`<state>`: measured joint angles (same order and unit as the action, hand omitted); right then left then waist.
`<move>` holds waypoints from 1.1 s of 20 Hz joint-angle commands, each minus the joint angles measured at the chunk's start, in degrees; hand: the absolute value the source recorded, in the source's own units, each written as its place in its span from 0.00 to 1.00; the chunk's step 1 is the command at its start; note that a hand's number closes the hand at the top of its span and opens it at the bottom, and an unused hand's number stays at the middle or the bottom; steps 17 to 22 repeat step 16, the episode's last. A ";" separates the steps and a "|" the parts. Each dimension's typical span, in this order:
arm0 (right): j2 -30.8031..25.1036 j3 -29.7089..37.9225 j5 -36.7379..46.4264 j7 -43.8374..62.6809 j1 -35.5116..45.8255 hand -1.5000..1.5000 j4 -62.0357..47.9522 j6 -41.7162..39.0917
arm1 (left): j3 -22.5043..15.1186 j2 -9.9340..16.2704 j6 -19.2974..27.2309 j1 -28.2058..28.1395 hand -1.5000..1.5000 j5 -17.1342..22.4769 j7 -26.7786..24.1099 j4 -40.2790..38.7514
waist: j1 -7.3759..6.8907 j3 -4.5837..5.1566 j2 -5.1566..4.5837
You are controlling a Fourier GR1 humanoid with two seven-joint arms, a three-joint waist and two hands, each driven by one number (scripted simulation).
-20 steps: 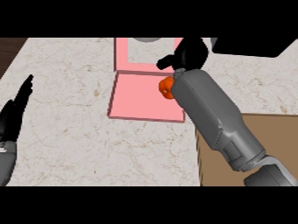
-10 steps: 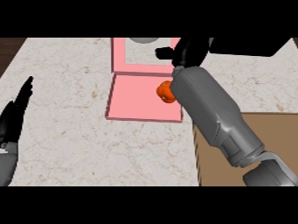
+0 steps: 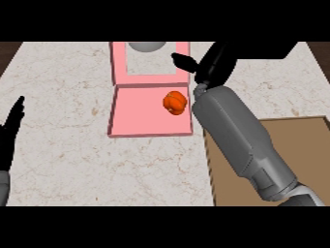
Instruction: Pick the squash from the tray and place it in the cardboard box
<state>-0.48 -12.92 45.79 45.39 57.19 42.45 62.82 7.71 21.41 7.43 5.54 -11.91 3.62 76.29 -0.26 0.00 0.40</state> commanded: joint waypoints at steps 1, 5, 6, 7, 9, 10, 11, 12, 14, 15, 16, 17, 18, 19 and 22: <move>0.45 -1.85 3.71 3.33 -9.69 0.00 9.71 4.66 | 0.25 -0.97 1.87 -1.72 0.50 -1.19 -1.11 -0.73 | 2.38 0.03 0.55; 0.43 -2.86 10.31 9.02 -17.54 0.00 22.10 0.36 | 2.42 1.12 0.00 -1.22 0.50 0.64 0.45 -0.21 | 3.66 0.07 1.03; -0.88 -2.52 11.33 9.21 -21.73 0.00 24.91 -0.82 | 2.07 0.51 0.05 -4.85 0.50 0.74 -0.99 2.15 | 3.32 0.05 1.09; -1.59 -3.23 12.40 8.84 -24.93 0.00 29.18 -1.13 | 1.71 0.13 -0.14 -5.08 0.50 0.86 1.13 3.55 | 3.22 0.02 1.03; -4.34 -3.86 12.29 10.32 -29.11 0.00 37.63 -7.47 | 2.76 0.82 1.02 -4.62 0.50 -0.04 -1.72 0.65 | 4.30 0.09 1.09; -2.84 -5.51 15.28 10.95 -33.31 0.00 40.99 -6.69 | 2.78 0.73 1.14 -3.61 0.50 -0.17 -1.43 -0.12 | 4.29 0.11 0.94; -2.59 -6.91 16.20 11.18 -37.55 0.00 43.86 -7.48 | 1.06 -0.63 0.75 -6.18 0.50 -0.29 -0.01 3.78 | 3.49 0.05 0.97; -2.02 -9.11 17.75 10.34 -41.42 0.00 47.43 -6.50 | 2.50 1.26 -0.23 -1.48 0.50 0.42 1.79 1.28 | 4.00 0.06 0.70; -6.65 -10.81 14.92 10.72 -47.58 0.00 56.08 -11.20 | 3.18 0.95 -0.48 -4.55 0.50 1.31 0.10 1.80 | 4.09 0.05 0.89; -6.90 -11.44 16.22 11.98 -50.17 0.00 59.78 -13.04 | 2.74 1.05 0.33 -2.67 0.50 0.20 0.36 1.80 | 3.92 0.07 0.66; -9.24 -12.89 14.70 11.53 -53.22 0.00 63.10 -14.32 | 3.09 1.33 -0.91 -3.14 0.50 1.27 1.21 2.37 | 3.31 0.04 0.53; -9.24 -12.89 14.70 11.53 -53.22 0.00 63.10 -14.32 | 3.09 1.33 -0.91 -3.14 0.50 1.27 1.21 2.37 | 3.31 0.04 0.53; -9.24 -12.89 14.70 11.53 -53.22 0.00 63.10 -14.32 | 3.09 1.33 -0.91 -3.14 0.50 1.27 1.21 2.37 | 3.31 0.04 0.53; -9.24 -12.89 14.70 11.53 -53.22 0.00 63.10 -14.32 | 3.09 1.33 -0.91 -3.14 0.50 1.27 1.21 2.37 | 3.31 0.04 0.53; -9.24 -12.89 14.70 11.53 -53.22 0.00 63.10 -14.32 | 3.09 1.33 -0.91 -3.14 0.50 1.27 1.21 2.37 | 3.31 0.04 0.53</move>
